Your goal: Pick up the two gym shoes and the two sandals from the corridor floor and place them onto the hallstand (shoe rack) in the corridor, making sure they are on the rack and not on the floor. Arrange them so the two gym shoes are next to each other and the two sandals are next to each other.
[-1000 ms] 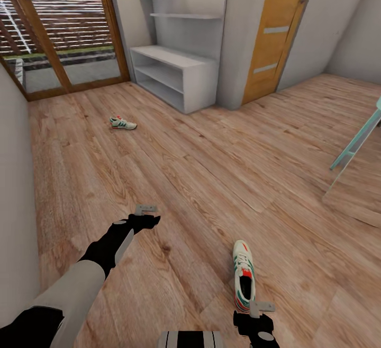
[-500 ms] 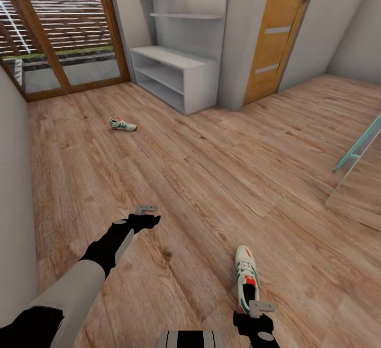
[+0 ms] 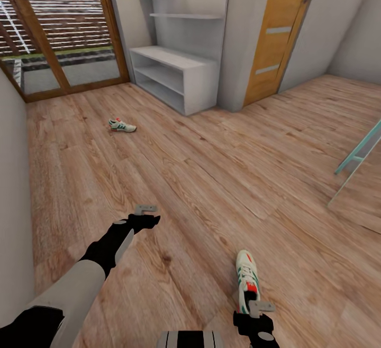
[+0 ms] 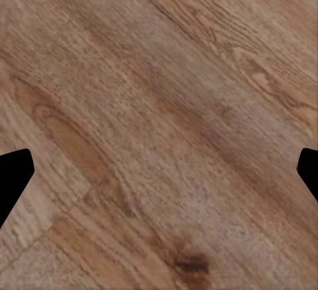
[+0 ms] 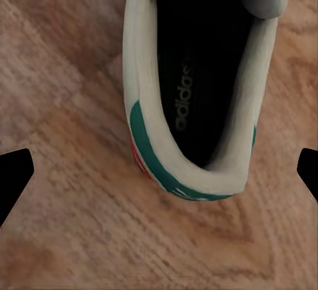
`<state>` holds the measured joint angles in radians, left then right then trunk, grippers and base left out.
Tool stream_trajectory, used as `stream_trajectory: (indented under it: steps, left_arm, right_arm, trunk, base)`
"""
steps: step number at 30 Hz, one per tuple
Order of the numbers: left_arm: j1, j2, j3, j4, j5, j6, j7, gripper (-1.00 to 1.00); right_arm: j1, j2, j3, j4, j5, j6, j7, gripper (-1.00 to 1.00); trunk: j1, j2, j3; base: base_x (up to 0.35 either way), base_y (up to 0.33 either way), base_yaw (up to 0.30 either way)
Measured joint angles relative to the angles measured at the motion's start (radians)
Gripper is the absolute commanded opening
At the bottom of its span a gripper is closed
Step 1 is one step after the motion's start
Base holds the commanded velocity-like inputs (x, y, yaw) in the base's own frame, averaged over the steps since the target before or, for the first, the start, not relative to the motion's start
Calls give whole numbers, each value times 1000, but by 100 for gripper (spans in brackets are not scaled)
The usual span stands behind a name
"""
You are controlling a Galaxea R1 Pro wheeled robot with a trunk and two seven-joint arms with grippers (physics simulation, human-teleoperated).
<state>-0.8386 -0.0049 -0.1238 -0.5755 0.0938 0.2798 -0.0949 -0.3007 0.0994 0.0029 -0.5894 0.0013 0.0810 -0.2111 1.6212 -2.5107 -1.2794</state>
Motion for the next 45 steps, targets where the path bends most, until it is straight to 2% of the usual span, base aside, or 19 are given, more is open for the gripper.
stream_trajectory:
  steps: [17, 21, 22, 25, 29, 37, 45]
  left_arm:
    - [0, -2, -3, -1, -1, -4, 3, 100]
    - [1, -2, -3, 0, 0, -4, 3, 100]
    - [1, -2, -3, 0, 0, -4, 4, 100]
    - [0, -2, -3, -1, -1, -4, 4, 100]
    - [0, -2, -3, -1, -3, -5, 0, 100]
    - [0, -2, -4, -2, -3, -1, -6, 100]
    - [0, -2, -4, -2, -4, 1, -7, 100]
  right_arm:
    - [1, -2, 0, 2, 1, -13, 0, 100]
    - [1, -5, 1, 9, 3, -82, 0, 100]
    - [1, -6, 1, 30, 4, -129, 0, 100]
    - [1, -6, 0, 79, 5, -194, 0, 100]
    - [1, -6, -1, 107, 5, -229, 0, 100]
    - [1, -6, -2, 116, 3, -243, -3, 100]
    - [1, -6, -3, 118, 2, -244, -5, 100]
  trunk:
    - [0, 0, 0]
    - [0, 0, 0]
    - [0, 0, 0]
    - [0, 0, 0]
    - [0, 0, 0]
    - [0, 0, 0]
    - [4, -2, -36]
  base:
    - [11, 0, 0]
    - [0, 0, 0]
    - [0, 0, 0]
    - [0, 0, 0]
    - [0, 0, 0]
    - [0, 0, 0]
    - [0, 0, 0]
